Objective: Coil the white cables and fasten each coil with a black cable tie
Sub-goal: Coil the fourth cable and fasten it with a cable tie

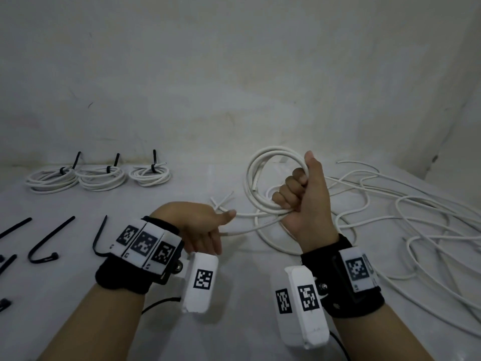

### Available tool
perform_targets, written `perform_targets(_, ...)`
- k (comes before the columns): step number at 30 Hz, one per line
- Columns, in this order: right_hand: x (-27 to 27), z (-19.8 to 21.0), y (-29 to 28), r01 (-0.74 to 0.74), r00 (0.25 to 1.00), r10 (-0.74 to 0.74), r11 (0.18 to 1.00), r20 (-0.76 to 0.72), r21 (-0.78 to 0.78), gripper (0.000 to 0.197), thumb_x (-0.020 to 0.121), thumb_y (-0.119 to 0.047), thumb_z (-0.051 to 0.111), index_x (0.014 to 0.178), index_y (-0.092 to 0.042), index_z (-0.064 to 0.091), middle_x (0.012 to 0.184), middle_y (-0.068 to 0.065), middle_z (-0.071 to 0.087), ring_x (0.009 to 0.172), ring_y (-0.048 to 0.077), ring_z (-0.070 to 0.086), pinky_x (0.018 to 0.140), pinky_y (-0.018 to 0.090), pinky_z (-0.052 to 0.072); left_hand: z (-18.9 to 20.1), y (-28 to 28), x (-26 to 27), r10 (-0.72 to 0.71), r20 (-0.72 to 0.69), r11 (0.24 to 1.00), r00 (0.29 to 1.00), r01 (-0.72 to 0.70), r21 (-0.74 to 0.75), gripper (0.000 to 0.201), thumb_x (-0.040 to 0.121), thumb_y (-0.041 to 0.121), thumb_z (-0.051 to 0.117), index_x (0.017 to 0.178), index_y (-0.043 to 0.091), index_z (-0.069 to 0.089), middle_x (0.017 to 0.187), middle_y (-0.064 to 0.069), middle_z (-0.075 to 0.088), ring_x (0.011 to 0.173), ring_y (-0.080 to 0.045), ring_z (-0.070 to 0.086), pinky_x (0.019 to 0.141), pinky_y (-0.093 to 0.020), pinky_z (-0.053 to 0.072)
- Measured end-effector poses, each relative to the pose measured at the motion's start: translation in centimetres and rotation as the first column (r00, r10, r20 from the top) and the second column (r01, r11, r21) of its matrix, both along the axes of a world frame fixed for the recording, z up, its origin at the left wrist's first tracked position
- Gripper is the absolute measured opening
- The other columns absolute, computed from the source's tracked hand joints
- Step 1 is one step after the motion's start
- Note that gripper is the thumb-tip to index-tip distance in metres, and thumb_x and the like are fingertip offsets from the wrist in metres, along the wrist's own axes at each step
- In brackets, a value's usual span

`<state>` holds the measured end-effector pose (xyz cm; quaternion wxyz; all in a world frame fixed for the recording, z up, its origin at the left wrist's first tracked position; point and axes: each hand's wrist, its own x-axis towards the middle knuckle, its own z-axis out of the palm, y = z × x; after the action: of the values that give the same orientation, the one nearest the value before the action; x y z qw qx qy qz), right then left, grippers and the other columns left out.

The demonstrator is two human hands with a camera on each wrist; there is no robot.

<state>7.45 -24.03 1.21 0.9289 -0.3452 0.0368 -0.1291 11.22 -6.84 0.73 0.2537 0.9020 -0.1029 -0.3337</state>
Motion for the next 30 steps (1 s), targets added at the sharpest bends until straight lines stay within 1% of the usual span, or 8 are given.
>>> perform_targets(3, 0.1, -0.2, 0.2, 0.011, 1.000, -0.011, 1.000, 0.004, 0.024, 0.055, 0.095, -0.042, 0.049, 0.049, -0.022, 0.028, 0.039, -0.007, 0.015, 0.030, 0.007, 0.012, 0.033, 0.017, 0.015, -0.9, -0.4, 0.8, 0.128, 0.013, 0.961, 0.992, -0.120, -0.251, 0.060, 0.097, 0.052, 0.034, 0.092, 0.001, 0.065, 0.078, -0.010, 0.072, 0.062, -0.015, 0.069, 0.055, -0.021, 0.054)
perform_targets(6, 0.2, -0.5, 0.5, -0.008, 1.000, 0.008, 0.999, 0.000, 0.053, 0.056, 0.095, -0.043, 0.049, 0.047, -0.022, 0.029, 0.039, -0.007, 0.015, 0.030, 0.007, 0.013, 0.034, 0.017, 0.014, -1.0, -0.5, 1.5, 0.333, 0.071, 0.804, 0.940, -0.244, -0.542, 0.036, 0.096, 0.032, 0.052, 0.088, -0.001, 0.064, 0.079, -0.014, 0.073, 0.062, -0.015, 0.071, 0.049, -0.018, 0.052)
perform_targets(9, 0.3, -0.9, 0.9, -0.002, 1.000, 0.002, 0.999, -0.002, 0.046, 0.055, 0.095, -0.043, 0.049, 0.049, -0.022, 0.029, 0.039, -0.007, 0.016, 0.030, 0.007, 0.014, 0.033, 0.016, 0.016, -0.7, -0.8, 1.6, 0.425, 0.061, 0.671, 0.903, -0.269, -0.691, 0.022, 0.095, 0.015, 0.053, 0.085, -0.002, 0.063, 0.076, -0.014, 0.071, 0.060, -0.013, 0.070, 0.050, -0.018, 0.053)
perform_targets(12, 0.4, -1.0, 0.8, 0.026, 1.000, -0.025, 0.998, -0.009, 0.056, 0.053, 0.095, -0.044, 0.048, 0.052, -0.021, 0.027, 0.039, -0.007, 0.016, 0.030, 0.007, 0.014, 0.034, 0.015, 0.016, 0.2, -0.8, 1.3, 0.457, 0.096, 0.611, 0.884, -0.234, -0.756, 0.020, 0.095, 0.011, 0.052, 0.082, 0.001, 0.062, 0.078, -0.014, 0.071, 0.060, -0.013, 0.070, 0.052, -0.018, 0.053)
perform_targets(17, 0.4, -1.2, 0.9, 0.001, 0.999, 0.001, 0.999, -0.041, 0.042, 0.054, 0.095, -0.046, 0.049, 0.053, -0.021, 0.027, 0.040, -0.007, 0.015, 0.030, 0.007, 0.014, 0.033, 0.016, 0.016, 1.1, -1.4, 0.4, 0.504, 0.330, 0.602, 0.798, -0.051, -0.797, 0.026, 0.096, 0.015, 0.052, 0.077, 0.001, 0.062, 0.067, -0.008, 0.069, 0.059, -0.013, 0.069, 0.055, -0.021, 0.053)
perform_targets(22, 0.2, -1.2, 1.7, -0.029, 0.997, 0.031, 0.999, -0.065, 0.032, 0.052, 0.094, -0.046, 0.049, 0.055, -0.021, 0.025, 0.040, -0.006, 0.015, 0.030, 0.007, 0.014, 0.033, 0.017, 0.016, 0.9, -1.7, 0.1, 0.536, 0.432, 0.549, 0.725, 0.090, -0.831, 0.030, 0.096, 0.017, 0.053, 0.083, -0.005, 0.069, 0.078, -0.029, 0.066, 0.073, -0.038, 0.068, 0.068, -0.039, 0.060)
perform_targets(27, 0.2, -1.4, 1.9, -0.052, 0.994, 0.053, 0.999, -0.097, 0.016, 0.054, 0.094, -0.045, 0.051, 0.052, -0.021, 0.027, 0.040, -0.006, 0.015, 0.029, 0.008, 0.014, 0.033, 0.016, 0.016, 1.3, -2.0, -0.4, 0.448, 0.509, 0.627, 0.734, 0.147, -0.765, 0.039, 0.101, 0.020, 0.041, 0.086, 0.000, 0.071, 0.077, -0.010, 0.073, 0.072, -0.021, 0.072, 0.070, -0.031, 0.058)
perform_targets(30, 0.1, -1.6, 2.3, -0.088, 0.990, 0.085, 0.996, -0.113, -0.022, 0.056, 0.093, -0.046, 0.052, 0.049, -0.021, 0.029, 0.040, -0.006, 0.015, 0.030, 0.008, 0.014, 0.033, 0.016, 0.016, 1.6, -2.1, -0.7, 0.359, 0.568, 0.707, 0.741, 0.182, -0.684, 0.039, 0.100, 0.030, 0.041, 0.092, 0.001, 0.066, 0.078, -0.004, 0.071, 0.061, -0.011, 0.069, 0.059, -0.024, 0.053)
